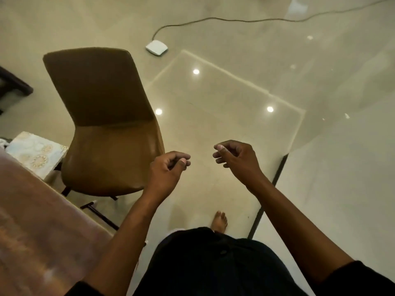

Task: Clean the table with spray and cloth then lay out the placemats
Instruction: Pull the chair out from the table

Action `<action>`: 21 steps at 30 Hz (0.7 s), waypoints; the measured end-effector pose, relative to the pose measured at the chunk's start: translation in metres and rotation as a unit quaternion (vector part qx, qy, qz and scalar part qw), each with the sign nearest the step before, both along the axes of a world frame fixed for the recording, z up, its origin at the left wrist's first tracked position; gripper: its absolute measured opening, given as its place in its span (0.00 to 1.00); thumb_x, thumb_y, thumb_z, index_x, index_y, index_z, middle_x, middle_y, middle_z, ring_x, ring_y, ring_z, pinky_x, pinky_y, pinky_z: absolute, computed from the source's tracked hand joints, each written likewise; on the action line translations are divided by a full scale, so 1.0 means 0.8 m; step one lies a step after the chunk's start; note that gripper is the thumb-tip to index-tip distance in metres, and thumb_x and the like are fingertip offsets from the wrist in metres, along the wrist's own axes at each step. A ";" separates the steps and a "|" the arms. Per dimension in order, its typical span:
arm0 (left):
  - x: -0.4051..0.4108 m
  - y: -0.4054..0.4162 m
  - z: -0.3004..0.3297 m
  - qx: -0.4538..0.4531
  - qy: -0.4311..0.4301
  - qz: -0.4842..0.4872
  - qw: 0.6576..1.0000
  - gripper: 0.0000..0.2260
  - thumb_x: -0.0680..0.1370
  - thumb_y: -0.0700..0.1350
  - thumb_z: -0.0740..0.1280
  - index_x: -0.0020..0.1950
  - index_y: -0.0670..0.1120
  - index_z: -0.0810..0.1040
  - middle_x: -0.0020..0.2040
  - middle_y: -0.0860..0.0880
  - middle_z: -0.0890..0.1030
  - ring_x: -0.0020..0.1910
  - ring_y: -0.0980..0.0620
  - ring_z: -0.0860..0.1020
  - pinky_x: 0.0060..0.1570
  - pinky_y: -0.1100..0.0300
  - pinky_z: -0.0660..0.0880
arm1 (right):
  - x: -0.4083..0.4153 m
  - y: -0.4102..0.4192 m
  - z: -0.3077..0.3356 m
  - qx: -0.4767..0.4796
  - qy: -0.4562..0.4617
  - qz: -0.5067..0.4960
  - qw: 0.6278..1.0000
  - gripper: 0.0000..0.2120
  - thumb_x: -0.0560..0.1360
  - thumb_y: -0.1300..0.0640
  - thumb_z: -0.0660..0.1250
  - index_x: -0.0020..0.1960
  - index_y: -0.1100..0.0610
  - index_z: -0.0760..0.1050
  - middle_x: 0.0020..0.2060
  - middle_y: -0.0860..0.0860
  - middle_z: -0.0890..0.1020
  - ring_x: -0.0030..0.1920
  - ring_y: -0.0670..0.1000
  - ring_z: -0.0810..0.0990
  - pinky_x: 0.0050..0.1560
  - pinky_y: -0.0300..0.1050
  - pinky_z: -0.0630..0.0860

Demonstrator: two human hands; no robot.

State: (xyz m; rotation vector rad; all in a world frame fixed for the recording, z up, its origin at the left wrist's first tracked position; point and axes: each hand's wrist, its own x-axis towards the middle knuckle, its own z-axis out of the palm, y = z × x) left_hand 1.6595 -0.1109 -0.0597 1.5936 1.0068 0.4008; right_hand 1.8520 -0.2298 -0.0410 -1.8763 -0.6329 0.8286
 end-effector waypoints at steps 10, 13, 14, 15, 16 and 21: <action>0.127 0.117 0.008 0.006 -0.021 0.150 0.988 0.10 0.86 0.32 0.66 0.57 0.41 0.86 0.46 0.49 0.87 0.41 0.65 0.85 0.46 0.70 0.80 | 0.150 0.176 0.007 0.019 -0.014 0.148 0.989 0.07 0.81 0.54 0.68 0.53 0.53 0.83 0.41 0.50 0.88 0.42 0.50 0.87 0.45 0.44 0.79; 0.161 0.178 0.004 -0.004 -0.027 0.182 0.983 0.09 0.87 0.34 0.66 0.58 0.43 0.86 0.47 0.50 0.88 0.42 0.65 0.86 0.46 0.71 0.81 | 0.180 0.256 0.001 0.024 -0.034 0.195 0.980 0.07 0.81 0.53 0.68 0.53 0.54 0.83 0.41 0.50 0.88 0.42 0.49 0.87 0.44 0.42 0.78; 0.170 0.199 0.001 -0.003 -0.027 0.187 0.982 0.09 0.87 0.35 0.66 0.58 0.44 0.86 0.47 0.50 0.88 0.43 0.65 0.86 0.47 0.70 0.81 | 0.188 0.281 0.000 0.025 -0.041 0.208 0.977 0.07 0.81 0.53 0.68 0.53 0.54 0.83 0.41 0.49 0.87 0.42 0.48 0.87 0.44 0.43 0.79; 0.180 0.225 -0.003 0.002 -0.022 0.195 0.981 0.09 0.87 0.35 0.67 0.58 0.44 0.86 0.48 0.51 0.88 0.43 0.64 0.87 0.48 0.69 0.82 | 0.197 0.311 0.000 0.025 -0.045 0.221 0.974 0.08 0.82 0.53 0.68 0.53 0.54 0.84 0.41 0.49 0.87 0.42 0.48 0.87 0.44 0.43 0.80; 0.188 0.250 -0.006 0.005 -0.011 0.203 0.979 0.09 0.87 0.36 0.67 0.59 0.44 0.87 0.48 0.51 0.89 0.44 0.63 0.87 0.49 0.67 0.83 | 0.205 0.339 -0.001 0.022 -0.047 0.232 0.971 0.08 0.81 0.53 0.68 0.53 0.54 0.84 0.41 0.49 0.87 0.42 0.48 0.87 0.44 0.44 0.80; 0.210 0.360 -0.005 -0.022 0.020 0.239 0.971 0.09 0.87 0.42 0.68 0.58 0.54 0.87 0.52 0.53 0.90 0.51 0.58 0.88 0.56 0.54 0.87 | 0.232 0.472 -0.001 0.002 -0.036 0.277 0.960 0.08 0.81 0.52 0.68 0.52 0.54 0.84 0.41 0.49 0.87 0.41 0.47 0.87 0.43 0.43 0.80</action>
